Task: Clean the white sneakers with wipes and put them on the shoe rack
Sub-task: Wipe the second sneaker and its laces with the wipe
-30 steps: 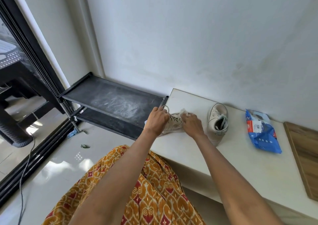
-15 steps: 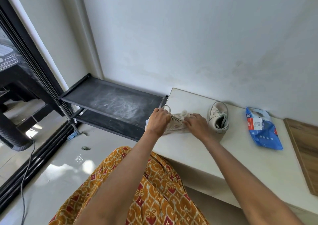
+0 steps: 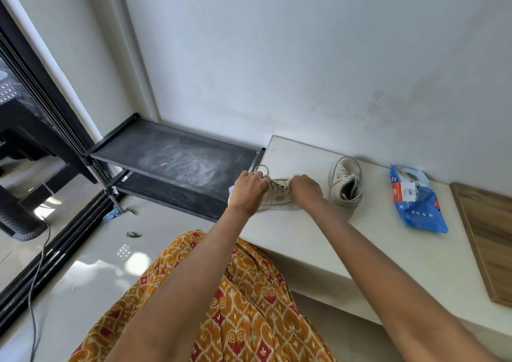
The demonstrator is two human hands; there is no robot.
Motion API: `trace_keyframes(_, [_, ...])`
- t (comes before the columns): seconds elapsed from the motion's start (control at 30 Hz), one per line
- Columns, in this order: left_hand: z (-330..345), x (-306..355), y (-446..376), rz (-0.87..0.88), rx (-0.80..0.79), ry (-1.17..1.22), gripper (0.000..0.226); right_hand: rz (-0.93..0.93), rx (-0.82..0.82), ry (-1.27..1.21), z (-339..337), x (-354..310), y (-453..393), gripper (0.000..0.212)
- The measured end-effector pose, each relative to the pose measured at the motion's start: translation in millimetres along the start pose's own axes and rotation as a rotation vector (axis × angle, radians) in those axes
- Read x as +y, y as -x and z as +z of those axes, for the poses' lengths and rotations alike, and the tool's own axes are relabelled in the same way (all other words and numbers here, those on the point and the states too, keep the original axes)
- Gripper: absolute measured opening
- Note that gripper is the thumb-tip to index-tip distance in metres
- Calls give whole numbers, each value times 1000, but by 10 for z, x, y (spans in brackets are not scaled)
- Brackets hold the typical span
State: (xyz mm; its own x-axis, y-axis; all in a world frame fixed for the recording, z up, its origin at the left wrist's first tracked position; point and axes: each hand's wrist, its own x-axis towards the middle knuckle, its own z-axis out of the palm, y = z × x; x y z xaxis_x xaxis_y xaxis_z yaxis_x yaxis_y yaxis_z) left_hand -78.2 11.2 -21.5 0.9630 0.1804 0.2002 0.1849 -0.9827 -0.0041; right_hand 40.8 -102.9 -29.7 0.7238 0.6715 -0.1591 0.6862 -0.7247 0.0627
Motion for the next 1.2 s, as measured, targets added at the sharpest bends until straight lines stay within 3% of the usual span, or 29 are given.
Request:
trace_keyframes(0.1, [-8,11,1,-7,-10,-8,23,-47,29,99,-99,220,39,26])
trace_keyframes(0.2, [-38,42,5,-21,-25,-15,29,80,87,149,-46,396,130,33])
trace_keyframes(0.43, [-42,75,-11,-34,-42,-26,29,87,57,-419,206,117,276,47])
trace_keyframes(0.7, [-87,131,51,-41,-63,-28,31,-51,-4,-542,46,315,242,28])
trace_keyframes(0.87, [-96,146,54,-45,-57,-23,29,229,375,-650,2,295,197,30])
trace_keyframes(1.03, [-73,131,71,-34,-58,-21,24,-135,235,-275,346,60,470,49])
trace_keyframes(1.2, [-82,124,76,-35,-70,-29,28,-17,157,119,453,173,490,63])
